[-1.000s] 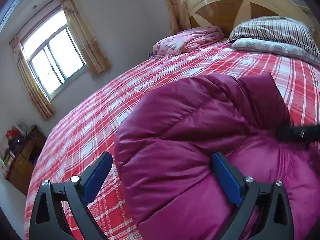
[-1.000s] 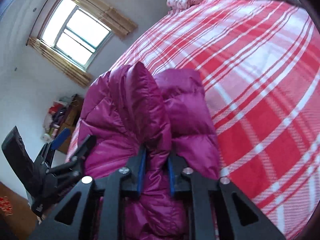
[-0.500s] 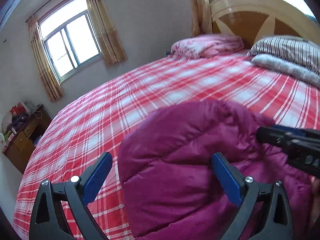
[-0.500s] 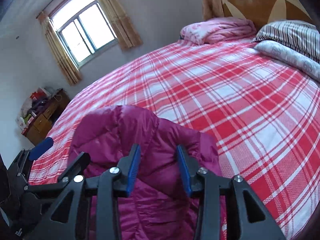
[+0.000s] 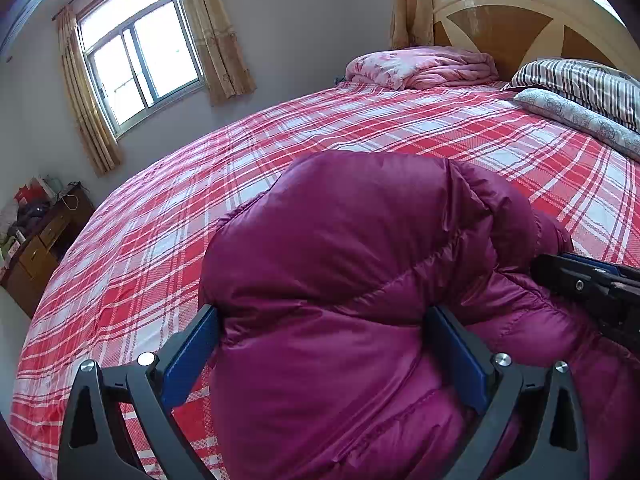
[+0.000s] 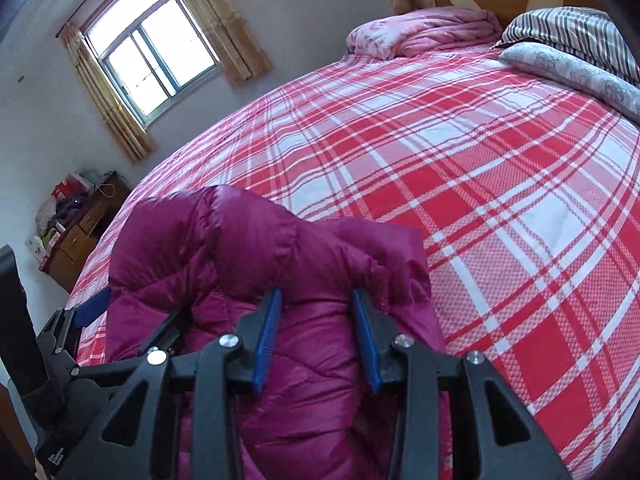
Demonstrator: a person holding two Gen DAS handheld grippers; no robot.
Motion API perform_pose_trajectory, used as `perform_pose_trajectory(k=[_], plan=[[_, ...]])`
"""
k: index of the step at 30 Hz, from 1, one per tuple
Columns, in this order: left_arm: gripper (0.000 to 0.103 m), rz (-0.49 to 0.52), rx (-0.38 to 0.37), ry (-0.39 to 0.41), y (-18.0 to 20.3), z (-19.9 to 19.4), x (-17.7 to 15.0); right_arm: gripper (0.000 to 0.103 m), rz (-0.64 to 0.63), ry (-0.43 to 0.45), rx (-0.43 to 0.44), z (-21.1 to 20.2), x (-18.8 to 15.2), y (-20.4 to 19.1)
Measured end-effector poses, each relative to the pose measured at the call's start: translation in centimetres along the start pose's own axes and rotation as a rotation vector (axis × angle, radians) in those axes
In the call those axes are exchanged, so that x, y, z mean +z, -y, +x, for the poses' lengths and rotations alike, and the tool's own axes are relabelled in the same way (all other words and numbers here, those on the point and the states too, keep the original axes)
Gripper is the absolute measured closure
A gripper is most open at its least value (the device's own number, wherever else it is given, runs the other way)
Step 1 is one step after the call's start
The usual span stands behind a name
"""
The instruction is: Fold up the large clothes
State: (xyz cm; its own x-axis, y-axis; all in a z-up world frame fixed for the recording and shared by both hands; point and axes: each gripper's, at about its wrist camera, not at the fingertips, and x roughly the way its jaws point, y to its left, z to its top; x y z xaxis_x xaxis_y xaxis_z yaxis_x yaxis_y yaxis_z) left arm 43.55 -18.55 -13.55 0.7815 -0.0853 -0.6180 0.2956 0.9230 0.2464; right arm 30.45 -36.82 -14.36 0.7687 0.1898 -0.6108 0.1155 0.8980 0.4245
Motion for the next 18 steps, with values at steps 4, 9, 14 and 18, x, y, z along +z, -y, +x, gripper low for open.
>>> perform_pose_trajectory(k=[4, 9, 14, 18], plan=[[0.001, -0.013, -0.011, -0.010, -0.3, 0.3, -0.3, 0.062, 0.000, -0.006, -0.005, 0.3, -0.1, 0.1], [0.001, -0.019, -0.020, -0.023, -0.4, 0.5, -0.4, 0.062, -0.002, -0.014, -0.010, 0.7, -0.2, 0.2], [0.001, -0.022, -0.026, -0.033, -0.5, 0.7, -0.4, 0.062, -0.002, -0.026, -0.011, 0.9, -0.1, 0.2], [0.001, -0.026, -0.032, -0.039, -0.6, 0.9, -0.5, 0.062, -0.006, -0.034, -0.014, 1.1, -0.2, 0.1]])
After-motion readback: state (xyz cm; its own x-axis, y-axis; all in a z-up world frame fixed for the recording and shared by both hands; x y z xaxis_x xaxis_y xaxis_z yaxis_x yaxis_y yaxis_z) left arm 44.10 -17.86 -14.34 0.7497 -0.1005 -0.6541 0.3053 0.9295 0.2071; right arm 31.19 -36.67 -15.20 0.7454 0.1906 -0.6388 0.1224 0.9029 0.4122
